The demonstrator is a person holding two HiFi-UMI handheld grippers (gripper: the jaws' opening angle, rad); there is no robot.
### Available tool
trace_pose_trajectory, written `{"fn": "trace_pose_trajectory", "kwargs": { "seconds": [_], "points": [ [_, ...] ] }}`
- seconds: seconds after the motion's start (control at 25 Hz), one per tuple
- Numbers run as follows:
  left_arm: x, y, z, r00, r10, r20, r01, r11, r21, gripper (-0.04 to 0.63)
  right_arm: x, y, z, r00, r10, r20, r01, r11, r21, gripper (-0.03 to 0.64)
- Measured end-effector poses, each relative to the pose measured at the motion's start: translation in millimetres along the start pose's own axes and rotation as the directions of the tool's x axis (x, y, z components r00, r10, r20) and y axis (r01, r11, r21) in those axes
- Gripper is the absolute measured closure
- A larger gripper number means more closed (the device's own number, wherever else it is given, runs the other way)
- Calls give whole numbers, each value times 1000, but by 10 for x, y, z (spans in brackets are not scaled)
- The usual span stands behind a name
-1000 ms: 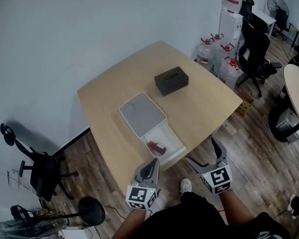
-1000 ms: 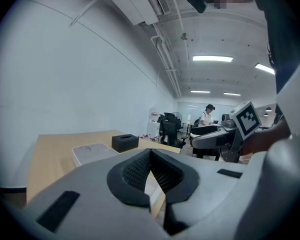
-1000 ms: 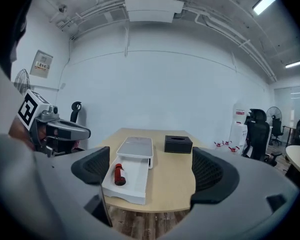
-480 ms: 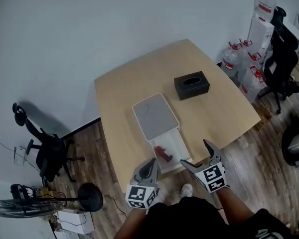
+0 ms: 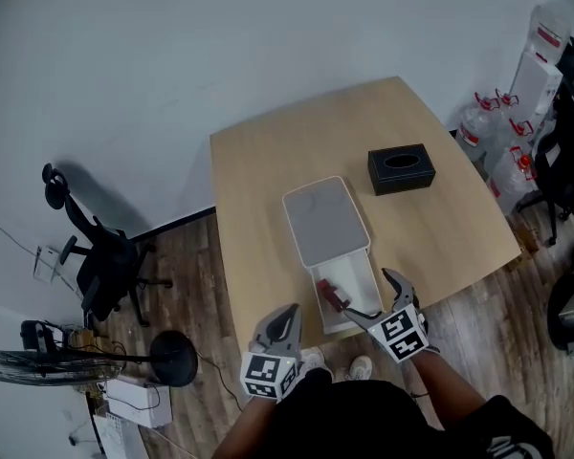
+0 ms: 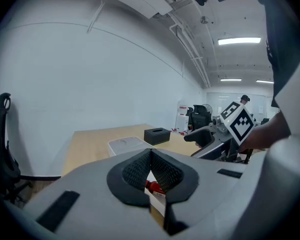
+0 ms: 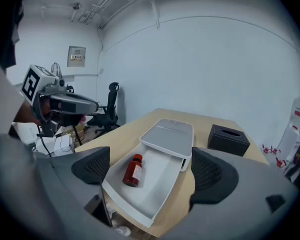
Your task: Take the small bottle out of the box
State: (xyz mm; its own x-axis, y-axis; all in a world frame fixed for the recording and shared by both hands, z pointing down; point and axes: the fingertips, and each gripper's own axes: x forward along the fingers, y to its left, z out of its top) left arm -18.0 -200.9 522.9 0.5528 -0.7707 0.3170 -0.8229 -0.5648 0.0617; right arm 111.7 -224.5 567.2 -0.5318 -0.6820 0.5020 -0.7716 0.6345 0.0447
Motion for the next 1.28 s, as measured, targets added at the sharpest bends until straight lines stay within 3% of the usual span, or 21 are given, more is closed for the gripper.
{"fn": "trace_pose_trajectory", "kwargs": {
  "seconds": [0.4, 0.64, 0.92, 1.28],
  "points": [
    [41, 458, -84, 999, 29, 18, -29, 999, -17, 586, 612, 150, -273, 980, 72, -187, -81, 996, -39, 114],
    [32, 653, -174, 999, 36, 6, -36, 998, -51, 586, 891, 236, -481, 944, 103, -315, -119, 992, -33, 138],
    [1, 838, -310, 998, 58, -16, -59, 994, -87, 586, 1147, 320, -791, 881, 130, -454, -163, 986, -34, 167],
    [-75, 1032, -246, 998, 67, 6, -66, 988, -140, 586, 1308, 405, -1021, 818, 137, -558, -188, 982, -35, 248]
  ]
}}
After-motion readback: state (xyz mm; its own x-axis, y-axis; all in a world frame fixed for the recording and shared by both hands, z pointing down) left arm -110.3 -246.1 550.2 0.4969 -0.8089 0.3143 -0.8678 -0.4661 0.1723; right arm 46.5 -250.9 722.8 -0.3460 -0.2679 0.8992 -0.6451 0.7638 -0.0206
